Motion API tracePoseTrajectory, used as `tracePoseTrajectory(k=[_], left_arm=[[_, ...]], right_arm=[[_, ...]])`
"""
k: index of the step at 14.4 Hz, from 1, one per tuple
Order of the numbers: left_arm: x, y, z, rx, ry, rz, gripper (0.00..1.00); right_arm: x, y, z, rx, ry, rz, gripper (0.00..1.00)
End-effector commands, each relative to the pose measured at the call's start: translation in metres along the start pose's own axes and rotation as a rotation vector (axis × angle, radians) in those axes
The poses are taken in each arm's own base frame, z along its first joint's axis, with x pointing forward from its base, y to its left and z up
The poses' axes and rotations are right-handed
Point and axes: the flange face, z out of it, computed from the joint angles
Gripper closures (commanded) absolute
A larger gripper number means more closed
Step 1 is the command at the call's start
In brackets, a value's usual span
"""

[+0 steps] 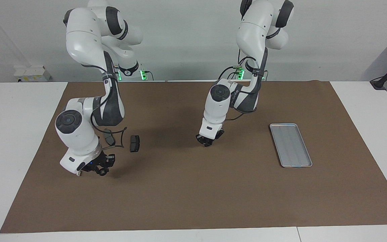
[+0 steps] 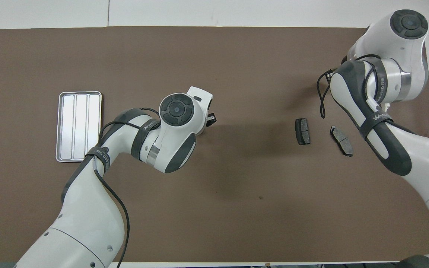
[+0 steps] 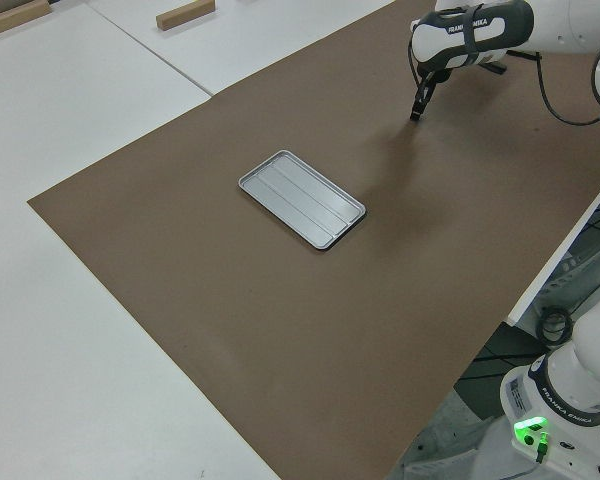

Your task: Place bearing gear from tray to pile

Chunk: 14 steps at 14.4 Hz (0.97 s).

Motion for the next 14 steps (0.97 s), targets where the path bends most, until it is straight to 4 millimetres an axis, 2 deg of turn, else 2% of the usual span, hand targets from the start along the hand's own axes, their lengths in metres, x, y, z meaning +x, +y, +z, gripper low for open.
tracePoseTrajectory(k=[1,3,5,7,8,9,10,11,13,14], left_arm=[[-0.010,-0.004,0.003,0.000,0.020,0.008,0.97],[-0.010,-0.004,0.008,-0.005,0.023,0.008,0.96],[-0.011,-0.004,0.022,0.007,0.014,0.009,0.96],[-0.011,-0.003,0.021,0.005,0.015,0.009,0.94],[-0.011,-0.003,0.021,0.004,0.016,0.009,0.91],[-0.011,-0.003,0.022,0.005,0.015,0.008,0.90],[-0.010,-0.004,0.022,0.005,0.015,0.006,0.87],[-0.011,-0.004,0.022,0.007,0.014,0.006,0.84],[-0.011,-0.005,0.024,0.009,0.012,0.006,0.84],[-0.011,-0.005,0.024,0.009,0.012,0.006,0.84]], right_arm=[[0.004,0.001,0.018,0.000,0.023,-0.022,1.00],[0.005,0.002,0.032,0.008,0.029,-0.013,1.00],[0.004,0.002,0.032,0.011,0.021,-0.003,1.00],[0.004,-0.002,0.031,0.013,0.017,-0.005,1.00],[0.004,-0.004,0.031,0.014,0.016,0.002,0.47],[0.004,-0.003,0.031,0.012,0.014,0.002,0.10],[0.004,-0.004,0.028,0.009,0.014,-0.002,0.00],[0.003,-0.007,0.022,0.009,0.002,-0.005,0.00],[0.001,-0.013,0.005,0.010,-0.024,0.007,0.00],[0.001,-0.027,-0.006,0.010,-0.038,0.016,0.00]])
